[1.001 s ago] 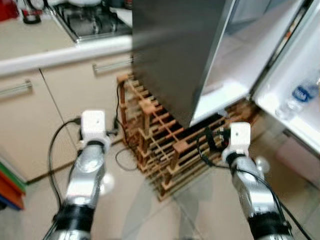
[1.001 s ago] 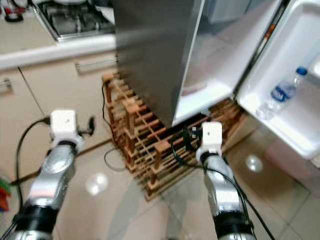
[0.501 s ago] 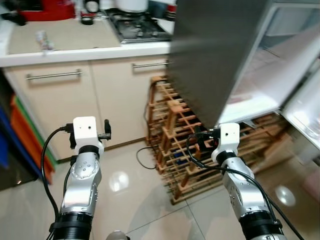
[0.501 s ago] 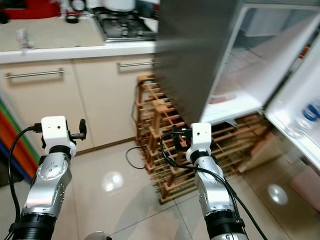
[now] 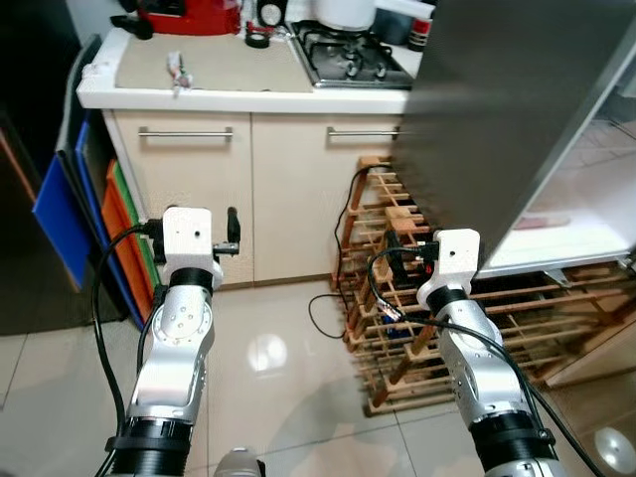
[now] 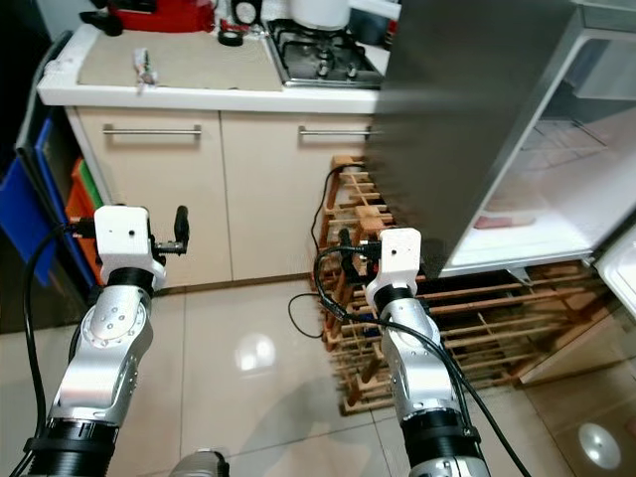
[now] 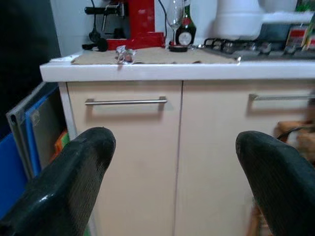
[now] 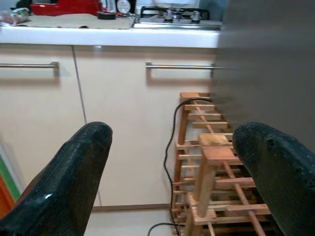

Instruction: Restocking fridge

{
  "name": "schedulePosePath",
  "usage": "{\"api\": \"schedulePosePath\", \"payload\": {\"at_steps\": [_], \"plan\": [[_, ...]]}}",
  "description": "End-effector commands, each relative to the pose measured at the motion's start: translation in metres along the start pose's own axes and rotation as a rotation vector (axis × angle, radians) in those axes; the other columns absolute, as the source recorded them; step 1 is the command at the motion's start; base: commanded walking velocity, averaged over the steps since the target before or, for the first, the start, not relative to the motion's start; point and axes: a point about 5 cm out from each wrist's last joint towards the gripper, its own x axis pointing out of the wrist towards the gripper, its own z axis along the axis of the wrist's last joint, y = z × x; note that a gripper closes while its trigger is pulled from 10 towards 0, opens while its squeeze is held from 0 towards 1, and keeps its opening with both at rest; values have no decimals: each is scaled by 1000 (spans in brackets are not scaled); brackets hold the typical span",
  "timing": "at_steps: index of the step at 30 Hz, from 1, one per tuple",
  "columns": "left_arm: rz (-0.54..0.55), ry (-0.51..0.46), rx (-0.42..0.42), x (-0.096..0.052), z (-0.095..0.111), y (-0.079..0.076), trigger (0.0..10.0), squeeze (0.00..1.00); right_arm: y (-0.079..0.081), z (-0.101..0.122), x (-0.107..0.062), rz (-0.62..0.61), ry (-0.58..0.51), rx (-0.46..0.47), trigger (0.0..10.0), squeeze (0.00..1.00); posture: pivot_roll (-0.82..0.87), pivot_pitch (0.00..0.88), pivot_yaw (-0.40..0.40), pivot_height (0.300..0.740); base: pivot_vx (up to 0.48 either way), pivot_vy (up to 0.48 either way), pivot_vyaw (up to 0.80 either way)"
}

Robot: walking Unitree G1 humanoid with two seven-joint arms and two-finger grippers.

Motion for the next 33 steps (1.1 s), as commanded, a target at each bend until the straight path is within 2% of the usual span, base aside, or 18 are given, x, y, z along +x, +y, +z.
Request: {"api": "schedulePosePath", "payload": {"at_steps": [1, 5, 17, 19, 25, 26, 33], "plan": [[-32, -17, -17, 1, 8, -7, 10000, 0, -4, 4, 2, -19, -20, 15, 10000, 0, 100, 0, -81, 740, 480, 0, 538], [-33, -48, -3, 4, 16, -8, 10000, 0, -3, 4, 5, -18, -14, 6, 10000, 0, 108, 0, -84, 740, 468, 0, 267], [-79, -37, 27, 12, 17, -8, 10000, 0, -11, 4, 6, -71, -9, -16, 10000, 0, 92, 0, -88, 740, 468, 0, 0], [-102, -46, 52, 15, 19, -11, 10000, 0, -9, 5, 6, -68, -17, -12, 10000, 0, 91, 0, -87, 740, 480, 0, 0], [-114, -66, 53, 22, 26, -11, 10000, 0, -8, 9, 7, -78, -41, -22, 10000, 0, 85, 0, -85, 740, 480, 0, 0], [-116, -90, 54, 24, 32, -11, 10000, 0, -9, 15, 8, -82, -72, -40, 10000, 0, 83, 0, -86, 740, 480, 0, 0], [-111, -118, 40, 26, 38, -11, 10000, 0, -8, 23, 11, -73, -107, -56, 10000, 0, 82, 0, -86, 740, 480, 0, 0]]}}
